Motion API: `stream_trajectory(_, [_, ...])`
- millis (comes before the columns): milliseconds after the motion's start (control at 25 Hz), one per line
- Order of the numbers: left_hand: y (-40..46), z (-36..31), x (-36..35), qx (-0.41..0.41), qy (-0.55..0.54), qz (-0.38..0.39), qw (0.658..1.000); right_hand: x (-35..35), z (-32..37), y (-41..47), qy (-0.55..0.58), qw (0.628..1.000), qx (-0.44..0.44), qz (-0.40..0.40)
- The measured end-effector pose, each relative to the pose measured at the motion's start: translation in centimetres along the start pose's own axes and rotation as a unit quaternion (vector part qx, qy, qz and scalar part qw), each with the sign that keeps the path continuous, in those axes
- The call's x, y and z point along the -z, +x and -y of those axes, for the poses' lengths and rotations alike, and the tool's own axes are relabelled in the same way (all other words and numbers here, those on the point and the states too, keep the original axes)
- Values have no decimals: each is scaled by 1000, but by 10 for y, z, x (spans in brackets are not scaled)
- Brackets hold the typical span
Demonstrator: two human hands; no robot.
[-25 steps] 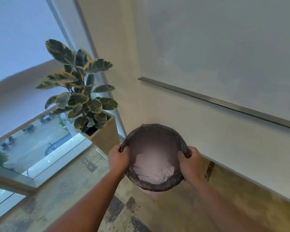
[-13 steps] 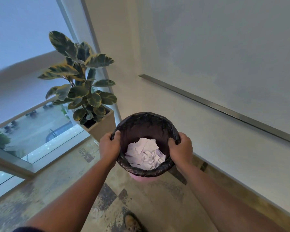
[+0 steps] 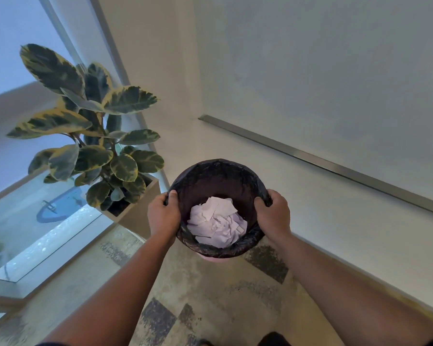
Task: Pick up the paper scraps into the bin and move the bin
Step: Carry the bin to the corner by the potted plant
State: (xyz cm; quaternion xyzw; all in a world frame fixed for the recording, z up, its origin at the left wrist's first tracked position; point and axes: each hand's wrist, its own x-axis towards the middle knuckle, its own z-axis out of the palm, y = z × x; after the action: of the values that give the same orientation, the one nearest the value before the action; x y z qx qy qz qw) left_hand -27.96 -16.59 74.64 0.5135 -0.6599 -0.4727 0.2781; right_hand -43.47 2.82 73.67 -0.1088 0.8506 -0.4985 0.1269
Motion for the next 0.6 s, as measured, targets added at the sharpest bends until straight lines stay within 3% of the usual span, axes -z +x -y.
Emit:
stream_trajectory(240, [68,-6,-34,14,-6,21,1000,-24,11,63,9,1000,-15,16])
stream_trajectory(600, [182,1,-83,80,-7,-19,997,-97,16,209,-22,996,-6,88])
